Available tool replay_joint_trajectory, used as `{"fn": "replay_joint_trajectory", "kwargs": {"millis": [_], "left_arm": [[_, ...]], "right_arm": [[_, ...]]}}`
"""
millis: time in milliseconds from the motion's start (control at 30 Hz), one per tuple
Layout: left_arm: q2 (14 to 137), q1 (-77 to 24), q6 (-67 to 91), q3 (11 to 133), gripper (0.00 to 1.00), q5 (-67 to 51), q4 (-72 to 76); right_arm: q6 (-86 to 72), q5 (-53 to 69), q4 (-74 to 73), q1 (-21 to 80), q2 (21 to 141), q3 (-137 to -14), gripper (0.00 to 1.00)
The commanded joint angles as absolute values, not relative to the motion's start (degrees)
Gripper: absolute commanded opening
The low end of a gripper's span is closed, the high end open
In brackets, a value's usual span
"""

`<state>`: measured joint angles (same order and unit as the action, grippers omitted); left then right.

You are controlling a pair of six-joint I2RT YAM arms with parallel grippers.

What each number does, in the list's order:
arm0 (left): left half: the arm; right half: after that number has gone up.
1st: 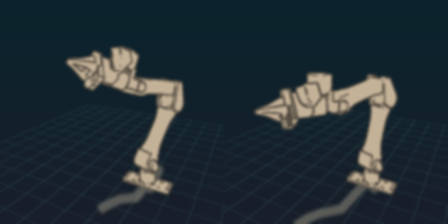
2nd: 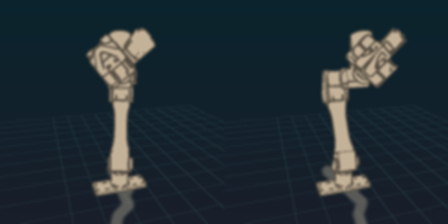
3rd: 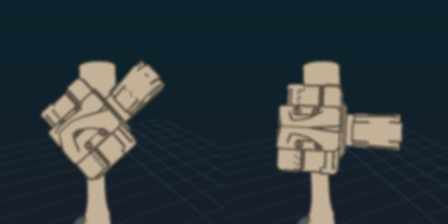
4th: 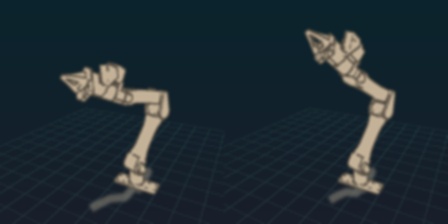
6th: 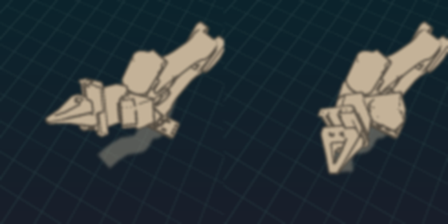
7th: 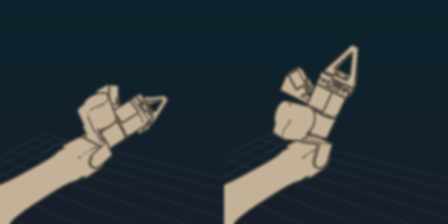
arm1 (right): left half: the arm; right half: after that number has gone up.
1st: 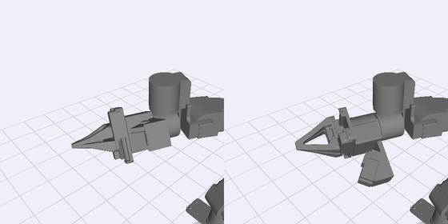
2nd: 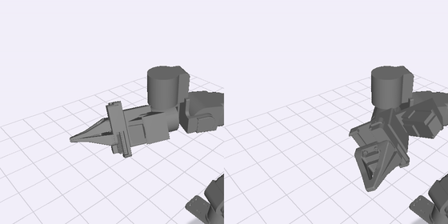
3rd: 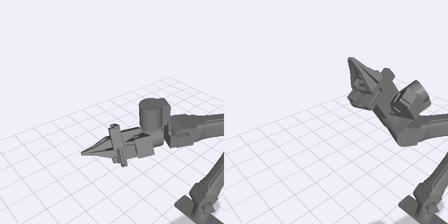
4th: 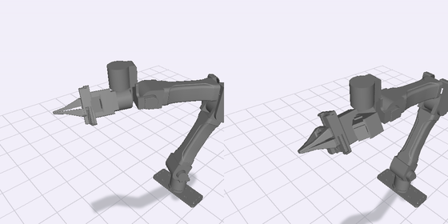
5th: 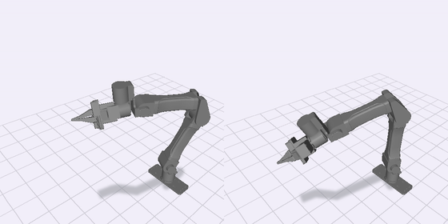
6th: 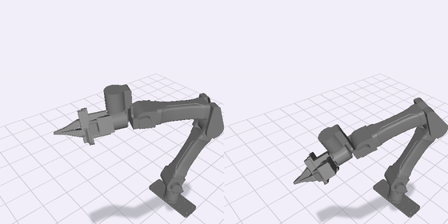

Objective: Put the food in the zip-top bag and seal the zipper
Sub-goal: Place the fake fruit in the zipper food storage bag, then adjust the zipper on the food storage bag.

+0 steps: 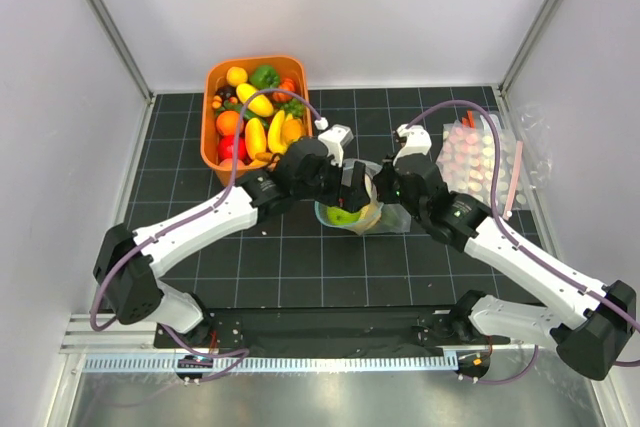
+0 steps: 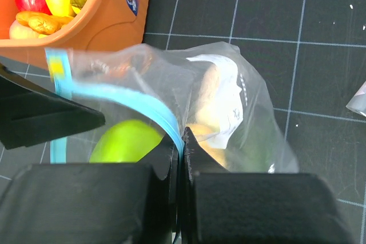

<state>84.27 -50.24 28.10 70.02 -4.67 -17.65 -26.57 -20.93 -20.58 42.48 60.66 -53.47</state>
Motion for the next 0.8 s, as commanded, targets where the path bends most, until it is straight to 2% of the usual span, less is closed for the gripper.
{"fn": "replay_joint_trajectory", "kwargs": {"millis": [0, 167, 400, 533, 767], "left_arm": [[82.36, -50.54, 26.55, 74.53, 1.00, -1.51, -19.06], [81.39, -50.54, 25.05, 77.95, 1.00, -0.53, -22.93], [83.05, -48.96, 23.11, 88.84, 1.00, 9.83, -34.27], [85.25, -39.23, 24.96, 93.42, 1.00, 6.77, -36.56], [91.66, -30.68, 24.78, 96.59, 1.00, 5.63, -37.17]], "right_arm": [[-28.21, -21.44, -16.87, 41.93, 60.47, -53.96, 0.01], [-28.65, -21.36, -16.88, 41.75, 60.82, -53.88, 0.01], [-28.65, -21.88, -17.23, 41.66, 59.68, -53.61, 0.01], [-28.56, -22.24, -17.14, 41.66, 58.89, -53.35, 0.01], [-28.13, -22.41, -17.23, 41.66, 58.80, -53.35, 0.01]]}}
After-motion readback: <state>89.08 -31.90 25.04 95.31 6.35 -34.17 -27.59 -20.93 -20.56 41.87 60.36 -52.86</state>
